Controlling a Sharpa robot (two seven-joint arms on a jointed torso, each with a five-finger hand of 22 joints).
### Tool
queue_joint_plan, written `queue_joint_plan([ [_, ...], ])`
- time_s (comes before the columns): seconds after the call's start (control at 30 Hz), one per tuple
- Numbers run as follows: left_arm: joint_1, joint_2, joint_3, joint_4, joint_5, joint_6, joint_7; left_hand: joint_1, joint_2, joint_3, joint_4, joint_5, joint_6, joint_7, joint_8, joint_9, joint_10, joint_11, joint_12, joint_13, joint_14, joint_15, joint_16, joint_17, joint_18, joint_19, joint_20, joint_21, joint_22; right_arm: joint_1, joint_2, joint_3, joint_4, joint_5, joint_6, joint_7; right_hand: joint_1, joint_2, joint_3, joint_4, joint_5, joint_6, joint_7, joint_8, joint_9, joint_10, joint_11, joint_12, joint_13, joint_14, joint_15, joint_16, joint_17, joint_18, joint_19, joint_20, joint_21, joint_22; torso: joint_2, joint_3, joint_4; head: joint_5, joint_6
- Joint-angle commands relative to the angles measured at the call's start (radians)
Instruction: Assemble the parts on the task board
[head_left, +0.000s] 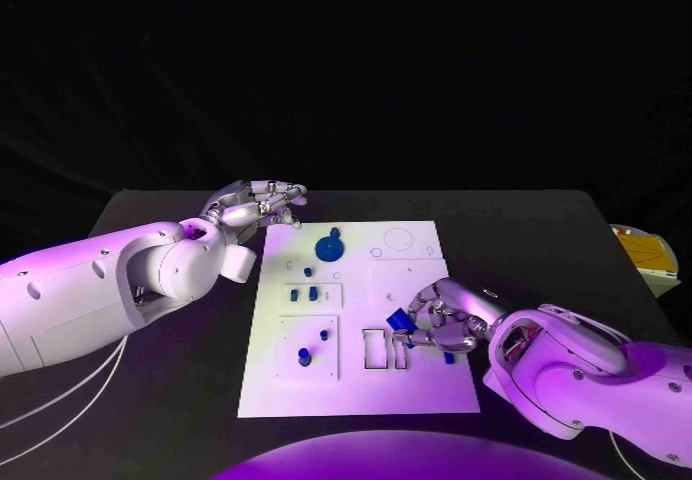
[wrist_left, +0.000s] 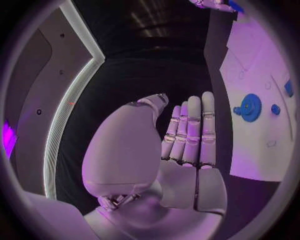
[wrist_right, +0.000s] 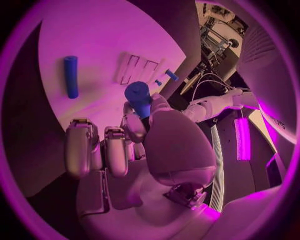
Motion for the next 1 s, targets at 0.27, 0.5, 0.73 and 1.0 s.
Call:
queue_joint_plan([
  [0.27, 0.000, 0.001, 0.001, 0.004, -0.002, 0.020, 0.003, 0.005, -0.002, 0.005, 0.003, 0.003, -0.006, 0.002, 0.003, 0.001, -0.007, -0.001, 0.004, 0.001, -0.006, -0.002, -0.001, -0.001, 0.011, -0.002, 0.003, -0.004, -0.001, -0.003, 0.049, 0.000, -0.031, 0.058, 0.126, 0.010, -0.062, 0.031, -0.041, 0.000, -0.022, 0.036, -0.015, 0.020, 0.008, 0.007, -0.006, -0.004, -0.001, 0.084, -0.009, 0.004, 0.147, -0.017, 0.033, -0.011, 0.000, 0.192, 0.001, 0.0003, 0.0004, 0.004, -0.004],
  [0.5, 0.000, 0.001, 0.001, 0.005, -0.002, 0.021, 0.003, 0.005, -0.002, 0.005, 0.003, 0.003, -0.006, 0.002, 0.003, 0.001, -0.007, -0.001, 0.004, 0.001, -0.006, -0.002, -0.001, -0.001, 0.011, -0.002, 0.003, -0.004, -0.001, -0.010, 0.075, -0.001, -0.051, 0.057, 0.144, -0.006, -0.090, 0.042, -0.066, 0.000, -0.037, 0.043, -0.020, 0.031, 0.014, 0.015, -0.011, 0.005, 0.009, 0.084, -0.013, 0.003, 0.145, -0.017, 0.033, -0.014, -0.002, 0.193, 0.000, 0.0007, -0.0011, 0.007, -0.006],
  [0.73, 0.000, 0.002, 0.001, 0.005, -0.002, 0.022, 0.002, 0.006, -0.001, 0.006, 0.002, 0.003, -0.007, 0.003, 0.004, 0.002, -0.009, -0.001, 0.006, 0.001, -0.007, -0.002, -0.001, -0.001, 0.012, -0.002, 0.004, -0.005, -0.001, -0.016, 0.102, -0.001, -0.070, 0.049, 0.145, -0.021, -0.097, 0.046, -0.077, 0.000, -0.044, 0.049, -0.023, 0.039, 0.018, 0.022, -0.013, 0.017, 0.020, 0.084, -0.015, 0.003, 0.144, -0.016, 0.033, -0.015, -0.004, 0.193, 0.001, 0.0008, -0.0009, 0.006, -0.005],
  [1.0, 0.000, 0.001, 0.001, 0.006, -0.002, 0.023, 0.002, 0.006, -0.001, 0.006, 0.002, 0.003, -0.007, 0.003, 0.004, 0.002, -0.009, -0.001, 0.006, 0.001, -0.007, -0.002, -0.001, -0.001, 0.012, -0.002, 0.004, -0.005, -0.001, -0.021, 0.123, -0.001, -0.092, 0.030, 0.142, -0.029, -0.101, 0.050, -0.083, 0.000, -0.047, 0.052, -0.025, 0.043, 0.021, 0.026, -0.015, 0.024, 0.026, 0.084, -0.016, 0.003, 0.144, -0.016, 0.032, -0.016, -0.005, 0.193, 0.001, 0.0010, 0.0004, 0.009, -0.007],
])
